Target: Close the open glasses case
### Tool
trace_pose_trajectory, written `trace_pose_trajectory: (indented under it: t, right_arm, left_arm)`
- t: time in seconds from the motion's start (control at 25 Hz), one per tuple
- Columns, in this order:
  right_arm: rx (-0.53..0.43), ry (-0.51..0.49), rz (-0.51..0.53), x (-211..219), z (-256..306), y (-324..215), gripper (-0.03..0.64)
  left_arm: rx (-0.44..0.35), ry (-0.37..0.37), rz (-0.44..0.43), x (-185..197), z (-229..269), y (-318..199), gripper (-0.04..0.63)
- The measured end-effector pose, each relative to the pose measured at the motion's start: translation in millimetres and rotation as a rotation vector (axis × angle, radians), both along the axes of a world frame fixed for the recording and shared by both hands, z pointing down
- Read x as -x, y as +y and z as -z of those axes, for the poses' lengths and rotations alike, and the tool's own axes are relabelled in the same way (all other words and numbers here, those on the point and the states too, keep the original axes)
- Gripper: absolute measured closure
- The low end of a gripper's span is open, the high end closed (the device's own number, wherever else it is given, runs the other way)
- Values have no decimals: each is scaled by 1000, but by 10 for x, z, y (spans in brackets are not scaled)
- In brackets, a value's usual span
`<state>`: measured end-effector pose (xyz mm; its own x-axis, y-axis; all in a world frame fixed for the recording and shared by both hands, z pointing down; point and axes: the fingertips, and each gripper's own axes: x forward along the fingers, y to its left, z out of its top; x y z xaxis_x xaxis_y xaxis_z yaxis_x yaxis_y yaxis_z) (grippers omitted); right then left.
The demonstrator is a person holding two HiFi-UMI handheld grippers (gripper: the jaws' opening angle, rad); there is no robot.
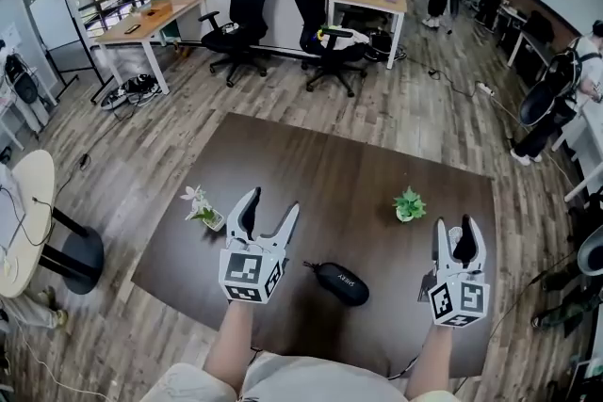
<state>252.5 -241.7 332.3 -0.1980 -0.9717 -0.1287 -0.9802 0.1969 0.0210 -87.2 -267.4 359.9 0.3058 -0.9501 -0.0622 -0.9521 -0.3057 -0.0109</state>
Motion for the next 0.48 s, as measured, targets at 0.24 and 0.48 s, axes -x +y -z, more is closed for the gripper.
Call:
trace_pose_trajectory:
  t: [0.24, 0.48]
  right_arm:
    - [12, -9, 1, -24, -64, -47, 367]
    - [59, -10, 47, 91, -227, -78, 367]
  left_arm:
    - [15, -18, -25, -130, -56, -50, 278]
    - [35, -29, -27, -152, -132, -29, 278]
